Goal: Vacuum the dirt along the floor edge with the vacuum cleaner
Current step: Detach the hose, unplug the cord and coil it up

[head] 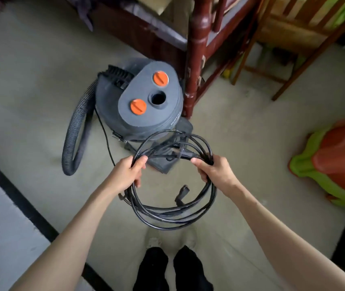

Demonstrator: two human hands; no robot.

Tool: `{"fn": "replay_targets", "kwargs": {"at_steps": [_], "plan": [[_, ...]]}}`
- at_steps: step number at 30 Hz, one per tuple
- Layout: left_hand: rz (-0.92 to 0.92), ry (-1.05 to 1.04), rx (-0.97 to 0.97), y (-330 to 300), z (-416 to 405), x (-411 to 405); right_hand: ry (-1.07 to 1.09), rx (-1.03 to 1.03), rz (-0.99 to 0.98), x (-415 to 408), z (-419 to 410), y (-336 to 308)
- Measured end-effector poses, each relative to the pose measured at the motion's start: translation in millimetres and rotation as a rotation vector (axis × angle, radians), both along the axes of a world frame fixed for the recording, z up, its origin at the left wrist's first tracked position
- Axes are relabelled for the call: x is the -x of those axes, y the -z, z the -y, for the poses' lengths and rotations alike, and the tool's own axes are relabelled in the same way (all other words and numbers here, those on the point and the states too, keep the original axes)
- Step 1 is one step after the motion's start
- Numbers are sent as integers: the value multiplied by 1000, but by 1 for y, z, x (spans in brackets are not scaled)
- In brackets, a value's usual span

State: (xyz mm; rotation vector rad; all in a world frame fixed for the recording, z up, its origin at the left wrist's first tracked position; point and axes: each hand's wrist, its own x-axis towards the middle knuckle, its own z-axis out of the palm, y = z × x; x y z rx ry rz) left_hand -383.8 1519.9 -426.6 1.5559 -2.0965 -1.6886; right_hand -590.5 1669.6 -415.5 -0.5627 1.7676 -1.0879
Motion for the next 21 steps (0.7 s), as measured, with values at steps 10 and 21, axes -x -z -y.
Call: {"fn": "replay_targets", "kwargs": {"at_steps": [10, 21], "plan": [[-102, 5, 163, -114, 74, 44, -8, 74, -178, 39, 92, -113], [-20, 86, 193, -76, 235, 79, 50, -117, -284, 68, 239, -86]]}}
